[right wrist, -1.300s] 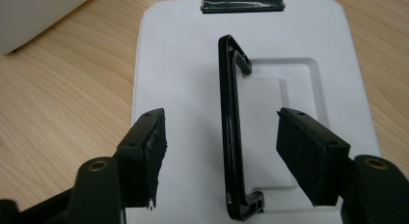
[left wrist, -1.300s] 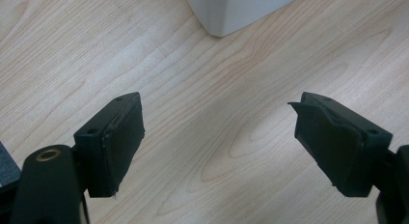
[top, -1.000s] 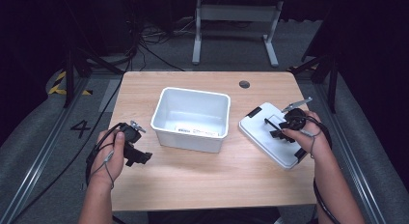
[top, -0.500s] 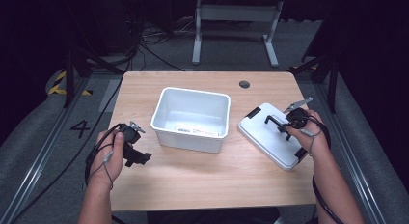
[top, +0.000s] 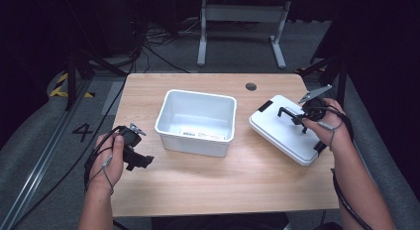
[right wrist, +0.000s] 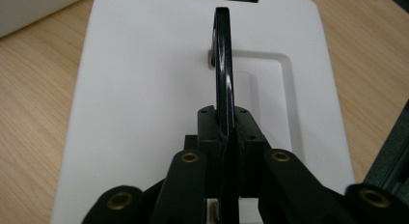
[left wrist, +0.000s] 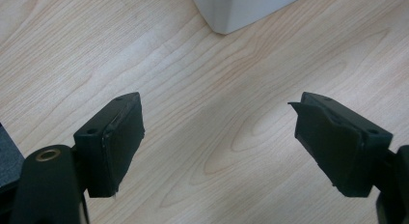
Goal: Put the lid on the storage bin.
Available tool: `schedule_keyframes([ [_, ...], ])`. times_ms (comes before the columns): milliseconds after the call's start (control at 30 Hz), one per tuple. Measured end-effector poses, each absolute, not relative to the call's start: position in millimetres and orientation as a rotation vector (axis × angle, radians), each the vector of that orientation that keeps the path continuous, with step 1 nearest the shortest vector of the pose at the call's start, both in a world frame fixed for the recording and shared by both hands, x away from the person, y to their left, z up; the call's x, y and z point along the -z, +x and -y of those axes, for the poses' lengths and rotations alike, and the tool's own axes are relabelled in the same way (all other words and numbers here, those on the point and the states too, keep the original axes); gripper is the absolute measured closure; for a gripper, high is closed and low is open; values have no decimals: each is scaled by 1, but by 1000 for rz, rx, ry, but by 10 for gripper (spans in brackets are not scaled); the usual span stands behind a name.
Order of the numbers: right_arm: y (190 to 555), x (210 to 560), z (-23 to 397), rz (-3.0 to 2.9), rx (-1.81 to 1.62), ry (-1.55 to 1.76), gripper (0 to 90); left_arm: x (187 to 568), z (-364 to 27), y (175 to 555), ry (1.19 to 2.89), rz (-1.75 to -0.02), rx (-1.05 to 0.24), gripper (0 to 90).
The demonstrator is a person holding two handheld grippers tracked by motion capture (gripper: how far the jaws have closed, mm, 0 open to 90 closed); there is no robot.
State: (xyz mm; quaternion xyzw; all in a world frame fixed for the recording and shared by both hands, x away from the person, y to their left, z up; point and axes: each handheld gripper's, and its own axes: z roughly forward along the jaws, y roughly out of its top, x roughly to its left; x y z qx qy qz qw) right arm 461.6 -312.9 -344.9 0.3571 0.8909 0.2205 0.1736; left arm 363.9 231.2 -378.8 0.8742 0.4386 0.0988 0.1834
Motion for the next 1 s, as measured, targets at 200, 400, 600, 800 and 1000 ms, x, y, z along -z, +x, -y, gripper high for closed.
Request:
schedule_keyframes([
  [200, 460, 322, 313, -2521, -605, 997, 849, 377, -233, 365, 2461, -1229, -279, 181],
  [400, 460, 305, 308, -2523, -594, 976, 850, 376, -237, 365, 2449, -1241, -285, 182],
  [600, 457, 283, 301, -2516, -616, 937, 849, 375, -240, 364, 2436, -1248, -280, 183],
  [800, 456, 263, 290, -2511, -669, 875, 850, 375, -241, 362, 2434, -1249, -282, 184],
  [1000, 455, 244, 269, -2528, -731, 782, 849, 373, -244, 358, 2430, -1234, -286, 184],
])
